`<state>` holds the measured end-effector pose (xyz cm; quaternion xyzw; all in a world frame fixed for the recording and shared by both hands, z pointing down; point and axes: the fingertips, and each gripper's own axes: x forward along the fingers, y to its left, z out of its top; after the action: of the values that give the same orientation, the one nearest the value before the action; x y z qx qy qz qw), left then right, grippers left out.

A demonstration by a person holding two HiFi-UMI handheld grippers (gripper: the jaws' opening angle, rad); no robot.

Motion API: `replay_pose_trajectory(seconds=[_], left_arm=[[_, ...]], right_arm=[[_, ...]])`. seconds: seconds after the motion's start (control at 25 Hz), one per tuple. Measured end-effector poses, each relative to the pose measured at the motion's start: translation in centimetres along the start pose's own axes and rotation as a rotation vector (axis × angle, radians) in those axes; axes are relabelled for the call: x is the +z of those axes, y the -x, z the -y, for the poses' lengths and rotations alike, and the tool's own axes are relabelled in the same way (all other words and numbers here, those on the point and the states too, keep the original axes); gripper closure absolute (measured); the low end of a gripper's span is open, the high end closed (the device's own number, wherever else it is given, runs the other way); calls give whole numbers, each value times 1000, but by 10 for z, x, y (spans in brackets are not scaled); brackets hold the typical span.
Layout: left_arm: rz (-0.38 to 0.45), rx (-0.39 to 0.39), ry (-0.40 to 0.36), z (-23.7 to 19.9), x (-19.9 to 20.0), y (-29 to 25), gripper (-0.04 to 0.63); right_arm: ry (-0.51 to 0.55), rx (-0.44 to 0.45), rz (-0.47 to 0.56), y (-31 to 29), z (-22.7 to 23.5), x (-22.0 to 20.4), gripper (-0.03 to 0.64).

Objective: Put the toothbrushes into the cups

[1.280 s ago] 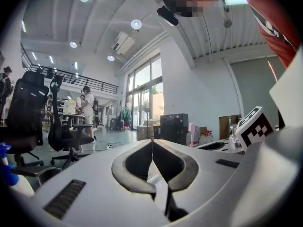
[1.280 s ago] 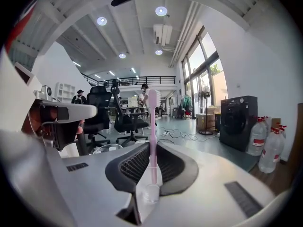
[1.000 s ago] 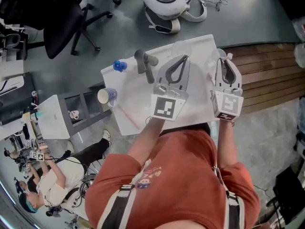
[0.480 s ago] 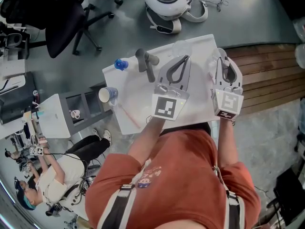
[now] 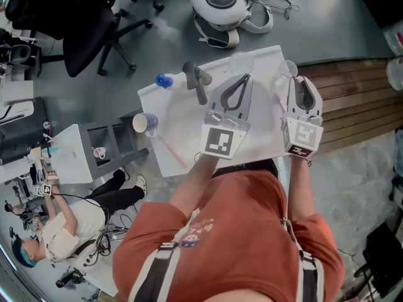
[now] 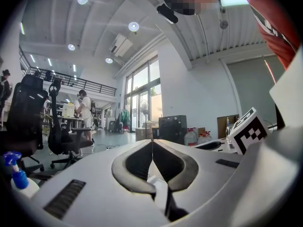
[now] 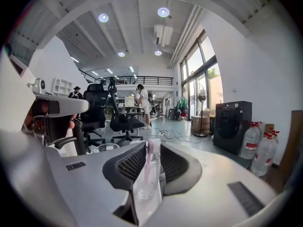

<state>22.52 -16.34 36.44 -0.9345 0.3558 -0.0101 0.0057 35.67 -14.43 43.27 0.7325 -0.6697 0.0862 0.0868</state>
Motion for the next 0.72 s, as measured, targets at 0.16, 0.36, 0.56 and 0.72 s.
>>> replay_pose_trajectory(seconds=[0.16,0.36,0.56,0.72], left_arm=[[7,-12,-2,5,9,10,575],[28,-16,21,10,19,21,575],[24,-6,16,8,18,36,575],[11,-11,12,13,10,48,575]], right_arm=[[14,-17,11,14,0,6,508],[28,-43,18,38,-1,10,506],[49,-48,0,60,-5,5,505],[67,-39,-34,74,-13,-6,505]])
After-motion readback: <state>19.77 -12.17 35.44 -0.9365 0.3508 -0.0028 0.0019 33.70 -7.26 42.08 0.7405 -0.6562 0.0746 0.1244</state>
